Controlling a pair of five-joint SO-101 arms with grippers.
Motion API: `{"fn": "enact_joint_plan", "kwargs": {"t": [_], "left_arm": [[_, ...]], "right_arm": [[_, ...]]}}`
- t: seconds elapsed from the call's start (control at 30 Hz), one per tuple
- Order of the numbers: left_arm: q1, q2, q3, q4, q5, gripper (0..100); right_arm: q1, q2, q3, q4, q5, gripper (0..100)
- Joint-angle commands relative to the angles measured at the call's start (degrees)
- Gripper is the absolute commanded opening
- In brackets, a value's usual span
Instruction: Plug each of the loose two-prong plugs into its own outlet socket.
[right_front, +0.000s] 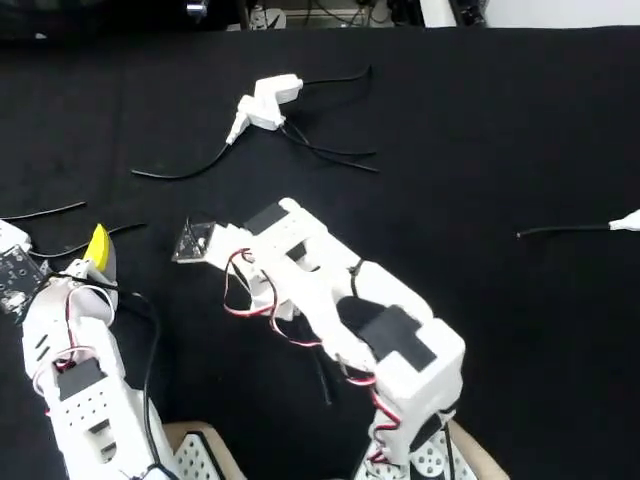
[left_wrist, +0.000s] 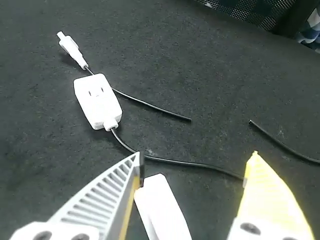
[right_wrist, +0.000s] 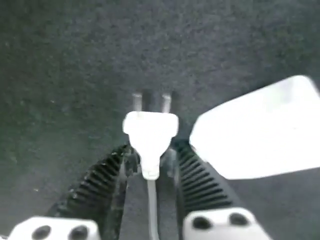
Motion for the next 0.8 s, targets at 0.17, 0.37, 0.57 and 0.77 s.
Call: {"fn": "enact_joint_plan", "kwargs": {"t": [0.17,0.37,0.57,0.77], "left_arm": [[-0.4,-0.62,0.75,0.09,-0.44,33],[-0.4,-0.62,0.66,0.0,-0.44,33],[-0.48,-0.62,0.57,0.0,-0.35,33],[0.13,-0.62,0.57,0.0,-0.26,33]], "right_arm": [[0.18,1.98,-1.01,2.46,-0.7,1.2],[1.49,0.31,-9.01,11.69,-2.73,1.2],[6.51,-9.27,-15.25,18.2,-3.52,1.2],[9.41,-18.42,-15.6,23.3,-3.78,1.2]]}}
